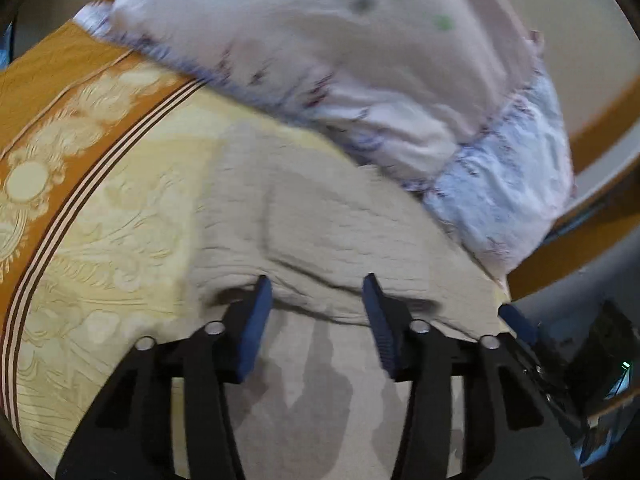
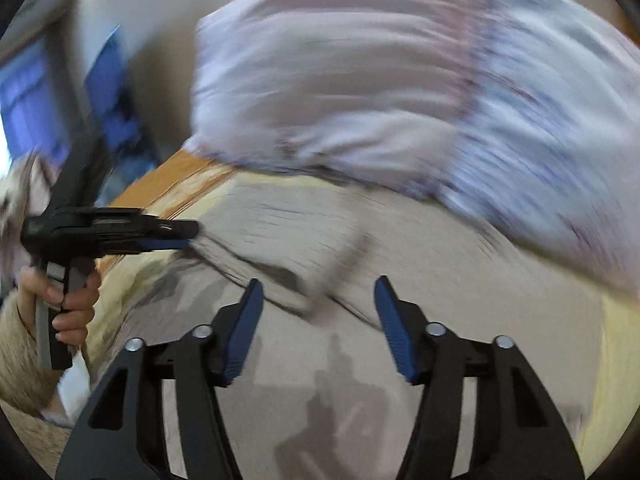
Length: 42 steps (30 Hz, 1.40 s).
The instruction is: Fold small clothes
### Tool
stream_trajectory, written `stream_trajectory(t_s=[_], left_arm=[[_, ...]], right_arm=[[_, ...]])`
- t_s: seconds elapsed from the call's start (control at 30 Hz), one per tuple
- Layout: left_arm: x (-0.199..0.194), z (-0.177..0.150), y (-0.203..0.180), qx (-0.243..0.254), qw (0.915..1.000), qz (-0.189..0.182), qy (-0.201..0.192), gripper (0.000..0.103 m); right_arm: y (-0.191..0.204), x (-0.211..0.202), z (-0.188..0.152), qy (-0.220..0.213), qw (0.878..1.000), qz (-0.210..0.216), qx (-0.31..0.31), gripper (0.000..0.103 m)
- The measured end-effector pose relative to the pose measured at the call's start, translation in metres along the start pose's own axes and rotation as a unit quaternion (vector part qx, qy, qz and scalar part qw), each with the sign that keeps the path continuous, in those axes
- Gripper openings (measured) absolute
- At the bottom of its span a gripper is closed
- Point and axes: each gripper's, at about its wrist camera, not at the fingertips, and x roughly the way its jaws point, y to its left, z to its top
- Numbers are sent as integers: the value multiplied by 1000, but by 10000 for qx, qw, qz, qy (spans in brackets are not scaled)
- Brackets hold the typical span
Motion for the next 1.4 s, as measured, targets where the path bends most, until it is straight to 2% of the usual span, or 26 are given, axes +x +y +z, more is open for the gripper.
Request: stream_trajectory(t_s=[0.1,0.13,0.23,0.37,0.57,0.6,0.63,0.73,0.83,0.93,1.03,1.07,1.13,1.2,1.27,1.3,1.33,1.4], left_arm=[[17,-4,13,-141,9992,224,290,35],[17,-5,16,-165,9994,218,233,29],[16,-5,22,-276,9992,134,238,28],[16,-7,26,-249,9993,84,255,28],[17,-9,24,-250,9994,29,245,30],[17,-9,24,-247,9994,29,241,30],[17,-9,24,-245,9994,29,234,30],[16,-9,25,-238,9994,30,244,30],[15,-10,25,-257,9994,18,248,30],[14,-10,24,-264,9994,10,242,30],[13,-11,24,-254,9994,12,234,31],[13,-11,23,-245,9994,6,232,32],[13,-11,22,-215,9995,-27,238,35],[13,-11,20,-172,9996,-30,243,38],[14,-11,18,-129,9996,-21,248,42],[14,-11,17,-117,9996,-13,248,42],[14,-11,16,-107,9996,-1,246,43],[14,-11,14,-89,9997,17,245,45]], right_arm=[[28,36,11,191,9984,32,-529,41],[34,47,13,285,9976,68,-625,40],[53,76,15,541,9932,158,-1017,39],[76,105,11,771,9830,-168,-1659,39],[86,122,9,817,9778,-377,-1894,39],[86,122,9,793,9777,-403,-1904,30],[86,121,8,742,9786,-400,-1878,11],[74,111,11,561,9885,-216,-1391,3],[45,79,18,32,9979,-268,-588,3],[-2,38,10,-508,9959,-499,555,3],[-68,-5,-22,-820,9718,-884,2027,3],[-92,-18,-41,-780,9575,-1138,2533,3],[-121,-29,-67,-545,9433,-1292,3008,4],[-146,-39,-88,-326,9269,-1173,3550,8],[-164,-48,-95,-367,9141,-898,3937,25],[-171,-53,-96,-466,9081,-822,4079,38],[-178,-55,-95,-533,9043,-767,4166,42],[-189,-50,-95,-408,8987,-608,4324,41]])
